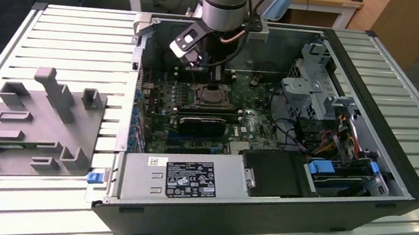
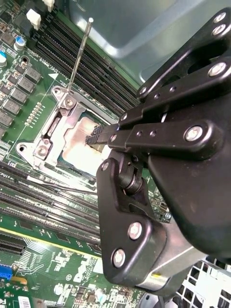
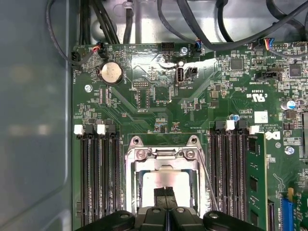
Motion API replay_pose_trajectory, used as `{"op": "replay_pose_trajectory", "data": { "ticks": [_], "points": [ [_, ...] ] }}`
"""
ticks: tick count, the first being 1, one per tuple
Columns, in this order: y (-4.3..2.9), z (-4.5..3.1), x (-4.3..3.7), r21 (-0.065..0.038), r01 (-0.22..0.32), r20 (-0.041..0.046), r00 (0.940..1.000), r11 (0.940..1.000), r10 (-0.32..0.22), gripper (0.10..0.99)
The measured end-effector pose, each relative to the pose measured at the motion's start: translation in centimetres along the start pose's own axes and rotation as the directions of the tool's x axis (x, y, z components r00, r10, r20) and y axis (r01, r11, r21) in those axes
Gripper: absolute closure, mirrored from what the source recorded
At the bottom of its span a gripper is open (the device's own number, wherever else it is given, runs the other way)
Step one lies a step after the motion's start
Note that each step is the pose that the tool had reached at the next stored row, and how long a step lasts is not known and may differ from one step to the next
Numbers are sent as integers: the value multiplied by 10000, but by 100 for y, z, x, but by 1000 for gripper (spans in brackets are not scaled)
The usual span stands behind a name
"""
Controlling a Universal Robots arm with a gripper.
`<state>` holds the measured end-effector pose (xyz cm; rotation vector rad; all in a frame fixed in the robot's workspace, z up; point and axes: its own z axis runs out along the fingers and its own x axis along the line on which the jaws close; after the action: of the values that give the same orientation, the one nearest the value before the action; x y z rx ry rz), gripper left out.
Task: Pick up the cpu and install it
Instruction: 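Install the first cpu locking lever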
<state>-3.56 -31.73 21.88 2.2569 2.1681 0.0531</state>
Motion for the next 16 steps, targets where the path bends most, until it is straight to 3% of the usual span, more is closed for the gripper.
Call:
{"op": "replay_pose_trajectory", "data": {
  "ticks": [16],
  "points": [
    [12, -361, 6, 1, 0, 0, 10000, 10000, 0, 980]
  ]
}}
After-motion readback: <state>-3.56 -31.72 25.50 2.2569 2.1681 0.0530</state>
